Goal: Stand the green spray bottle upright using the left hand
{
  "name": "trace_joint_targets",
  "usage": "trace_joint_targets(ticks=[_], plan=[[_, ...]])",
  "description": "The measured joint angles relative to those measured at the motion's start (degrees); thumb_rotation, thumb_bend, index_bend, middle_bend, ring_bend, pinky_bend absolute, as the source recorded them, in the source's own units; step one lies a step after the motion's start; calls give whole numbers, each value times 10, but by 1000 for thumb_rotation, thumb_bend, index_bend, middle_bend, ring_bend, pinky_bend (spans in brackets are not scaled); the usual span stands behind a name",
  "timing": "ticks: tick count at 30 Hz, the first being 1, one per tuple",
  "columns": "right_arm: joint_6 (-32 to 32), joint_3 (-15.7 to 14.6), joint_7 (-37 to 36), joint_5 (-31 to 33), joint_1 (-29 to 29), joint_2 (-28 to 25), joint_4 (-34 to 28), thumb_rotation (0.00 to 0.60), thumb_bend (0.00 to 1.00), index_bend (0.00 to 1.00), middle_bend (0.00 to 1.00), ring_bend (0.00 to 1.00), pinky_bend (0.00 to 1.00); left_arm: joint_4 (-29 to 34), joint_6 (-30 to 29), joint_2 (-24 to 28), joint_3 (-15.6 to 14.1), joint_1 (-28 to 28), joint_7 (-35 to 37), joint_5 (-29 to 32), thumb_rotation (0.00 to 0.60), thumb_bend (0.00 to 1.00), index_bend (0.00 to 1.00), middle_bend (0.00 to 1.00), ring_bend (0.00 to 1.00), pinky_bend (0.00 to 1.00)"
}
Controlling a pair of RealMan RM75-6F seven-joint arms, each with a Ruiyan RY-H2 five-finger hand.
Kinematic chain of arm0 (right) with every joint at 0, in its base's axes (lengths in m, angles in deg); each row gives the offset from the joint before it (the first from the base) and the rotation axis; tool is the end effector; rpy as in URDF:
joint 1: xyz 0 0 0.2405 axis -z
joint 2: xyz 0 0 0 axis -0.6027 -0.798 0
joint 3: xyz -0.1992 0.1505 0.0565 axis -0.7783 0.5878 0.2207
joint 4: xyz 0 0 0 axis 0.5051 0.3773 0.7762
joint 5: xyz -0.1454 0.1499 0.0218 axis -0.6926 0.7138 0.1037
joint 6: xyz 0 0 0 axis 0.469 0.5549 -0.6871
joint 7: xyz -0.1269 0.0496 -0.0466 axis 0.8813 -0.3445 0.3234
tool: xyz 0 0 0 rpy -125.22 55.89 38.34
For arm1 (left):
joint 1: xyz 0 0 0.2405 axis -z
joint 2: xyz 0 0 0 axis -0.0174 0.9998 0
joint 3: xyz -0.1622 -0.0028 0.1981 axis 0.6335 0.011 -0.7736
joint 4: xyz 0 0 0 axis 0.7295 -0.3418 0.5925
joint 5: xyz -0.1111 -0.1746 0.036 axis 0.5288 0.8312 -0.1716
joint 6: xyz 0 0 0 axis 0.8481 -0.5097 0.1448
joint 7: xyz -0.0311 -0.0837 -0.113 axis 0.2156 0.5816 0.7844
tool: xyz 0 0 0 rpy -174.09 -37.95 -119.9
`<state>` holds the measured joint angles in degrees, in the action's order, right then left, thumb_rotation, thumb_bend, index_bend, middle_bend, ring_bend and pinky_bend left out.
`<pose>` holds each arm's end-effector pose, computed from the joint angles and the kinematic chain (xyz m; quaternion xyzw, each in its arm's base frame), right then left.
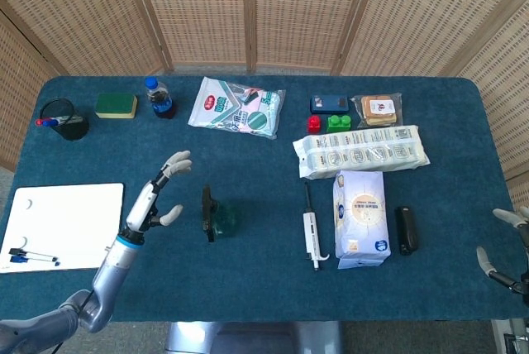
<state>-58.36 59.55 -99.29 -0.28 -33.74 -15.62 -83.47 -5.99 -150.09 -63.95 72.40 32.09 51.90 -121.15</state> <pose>-0.3183 -0.1481 0.1980 0.4385 -0.4641 0.5291 0.5589 -0.1972 0.2983 -0.0140 -0.4797 -0.5200 -0.6944 0.1314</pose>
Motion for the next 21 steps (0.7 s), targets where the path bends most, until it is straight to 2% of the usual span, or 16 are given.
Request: trace_joint_targets(ticks=[11, 15, 21], plan=[[8, -1, 7, -1, -5, -3, -4, 600, 377, 242, 288, 112, 170, 35, -3, 59, -1, -24, -19, 9, 201, 302, 159, 80, 20, 233], [14, 0, 11, 0, -9, -7, -7, 600, 377, 242, 288, 112, 170, 63, -2, 95, -4, -34, -59, 10, 201, 302, 186, 103, 29, 235], [36, 1, 25, 4, -21, -16, -15, 600, 376, 245, 288, 112, 169, 146, 14, 184, -18, -53, -143, 17, 211, 302, 216, 135, 60, 244]])
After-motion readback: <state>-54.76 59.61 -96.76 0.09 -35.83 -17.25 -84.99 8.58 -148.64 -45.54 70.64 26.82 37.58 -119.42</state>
